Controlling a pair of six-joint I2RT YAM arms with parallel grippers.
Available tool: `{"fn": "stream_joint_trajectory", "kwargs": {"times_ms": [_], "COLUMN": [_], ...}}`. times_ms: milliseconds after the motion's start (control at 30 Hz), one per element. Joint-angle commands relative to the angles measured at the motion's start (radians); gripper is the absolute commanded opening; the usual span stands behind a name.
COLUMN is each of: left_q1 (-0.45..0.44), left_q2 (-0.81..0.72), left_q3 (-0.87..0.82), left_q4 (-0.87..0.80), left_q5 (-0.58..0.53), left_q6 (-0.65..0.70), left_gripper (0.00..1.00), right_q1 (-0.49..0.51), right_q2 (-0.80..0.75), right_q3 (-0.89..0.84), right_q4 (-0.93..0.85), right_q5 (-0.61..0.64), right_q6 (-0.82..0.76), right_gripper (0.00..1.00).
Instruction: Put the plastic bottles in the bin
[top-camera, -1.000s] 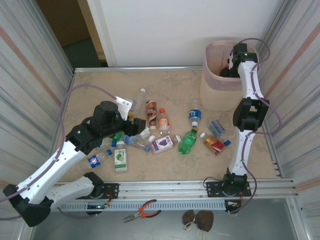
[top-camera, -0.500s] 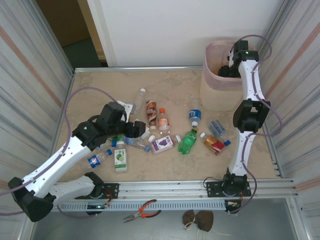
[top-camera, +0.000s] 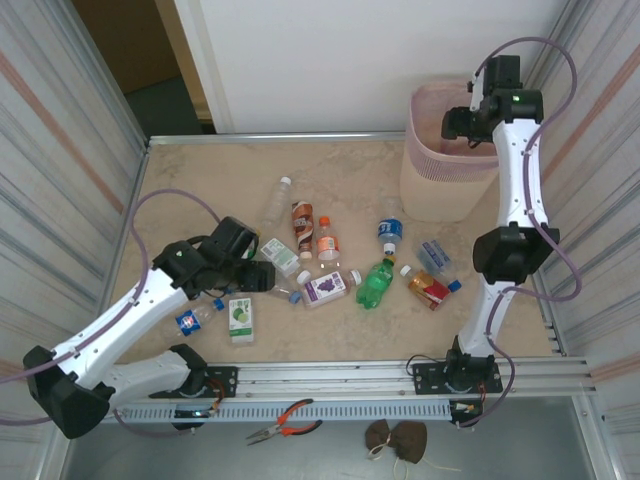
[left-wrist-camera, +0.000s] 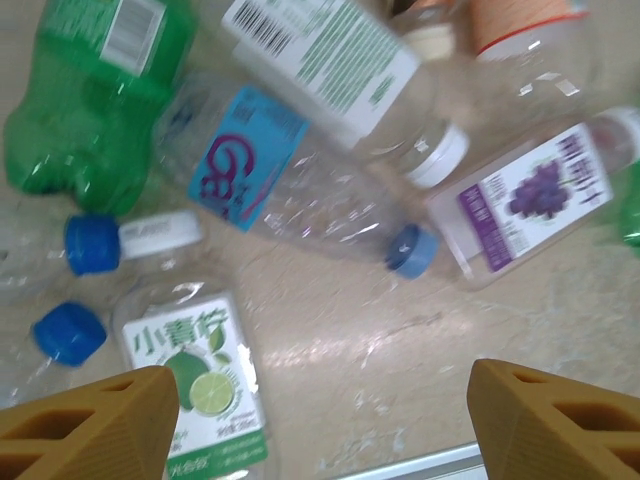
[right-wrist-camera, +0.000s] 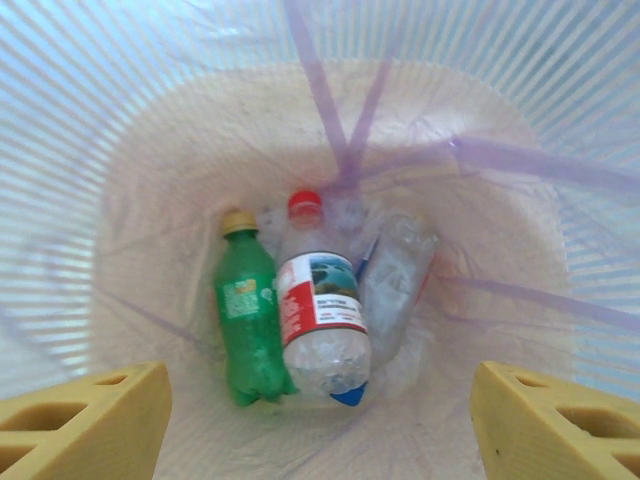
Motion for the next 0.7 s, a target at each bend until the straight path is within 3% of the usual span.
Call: {"fn": "stream_joint_trajectory", "kwargs": {"times_ms": [0, 300, 667], "left_q1": [0.001, -0.008, -0.076], "left_q2": [0.002, 0.014, 0.087], "left_q3": [-0.036, -0.15, -0.295], "left_q4": [-0.101, -0.149, 0.001], "left_q5": [-0.041, -0.036, 0.037], "left_q6": [-0.075, -0.176, -0.228], "left_gripper": [0.76, 0.8, 0.86], "right_q1": [0.014, 0.023, 0.017], "right_q2": [-0.1, -0.305, -0.408], "right_q3": [-0.028, -0.281, -0.451], "right_q4": [0.049, 0.256, 0.354], "right_q5": [-0.061, -0.172, -0.229], "right_q6": [0.05, 0.13, 0.179], "right_gripper": [0.77, 0.78, 0.78]}}
